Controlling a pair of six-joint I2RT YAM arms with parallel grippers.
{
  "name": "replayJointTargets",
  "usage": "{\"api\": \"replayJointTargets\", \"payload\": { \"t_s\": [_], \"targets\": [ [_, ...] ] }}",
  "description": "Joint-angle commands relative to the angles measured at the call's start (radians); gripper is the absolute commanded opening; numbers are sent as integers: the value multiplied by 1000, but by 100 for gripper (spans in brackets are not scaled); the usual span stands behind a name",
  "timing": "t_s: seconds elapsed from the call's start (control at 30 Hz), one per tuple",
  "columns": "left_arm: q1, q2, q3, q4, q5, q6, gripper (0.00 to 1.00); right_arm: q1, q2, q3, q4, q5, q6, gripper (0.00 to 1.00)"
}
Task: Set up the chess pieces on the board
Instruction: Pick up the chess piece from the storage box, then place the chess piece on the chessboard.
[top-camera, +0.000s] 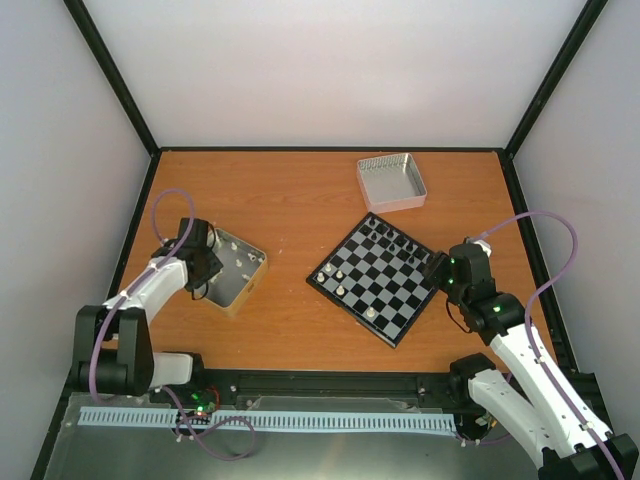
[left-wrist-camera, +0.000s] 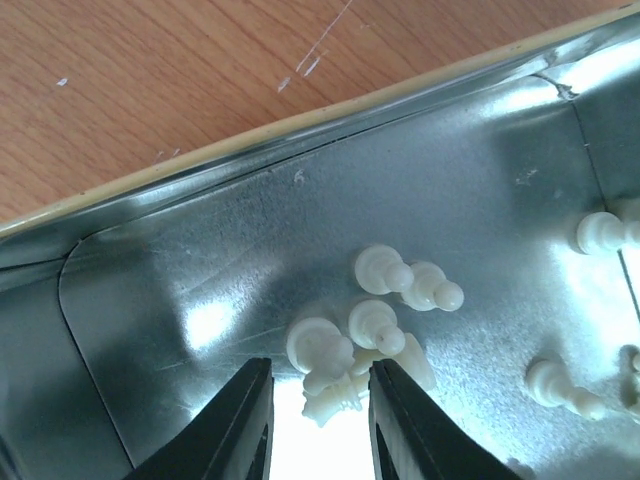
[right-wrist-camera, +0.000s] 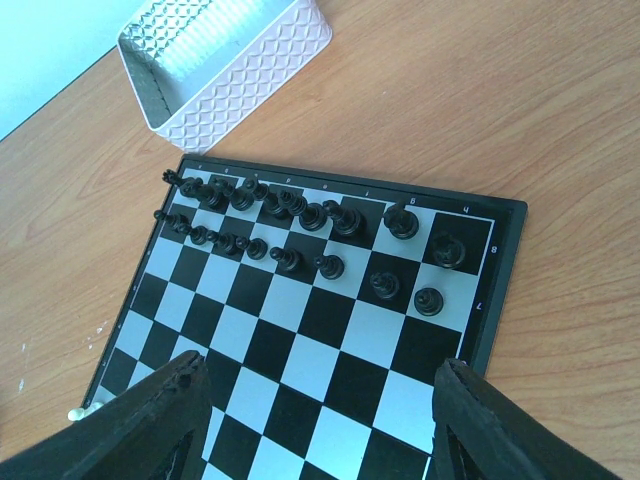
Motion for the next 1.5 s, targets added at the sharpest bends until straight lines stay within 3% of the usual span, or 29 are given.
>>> {"api": "replayJointTargets", "payload": {
  "t_s": [0.0,0.4,0.6,0.77,0.87,1.0,1.1,1.23,1.33,1.47],
  "targets": [
    [11,27,22,23,-42,13,28,5,4,-10,4,15,2,61],
    [12,84,27,55,-43,44,22,5,12,-12,11,12,4,61],
    [14,73,46,54,-64,54,3,5,8,-7,2,14,4,61],
    [14,17,94,9,-111,96,1,5,-5,11,-1,27,-3,61],
    [13,-32,146,-24,-48,149,1,5,-4,8,5,23,-4,61],
    [-8,-137,167,31,197,242,1,5,15,1,18,-1,2,61],
    [-72,-178,179,106,370,289,1,5,25,2,25,-10,4,61],
    [-207,-143,229,147,471,345,1,5,24,1,26,-15,7,61],
    [-333,-98,253,165,453,383,1,5,19,-1,24,-18,8,61],
    [-496,13,316,116,324,353,2,5,14,2,16,-17,13,61]
  ]
}}
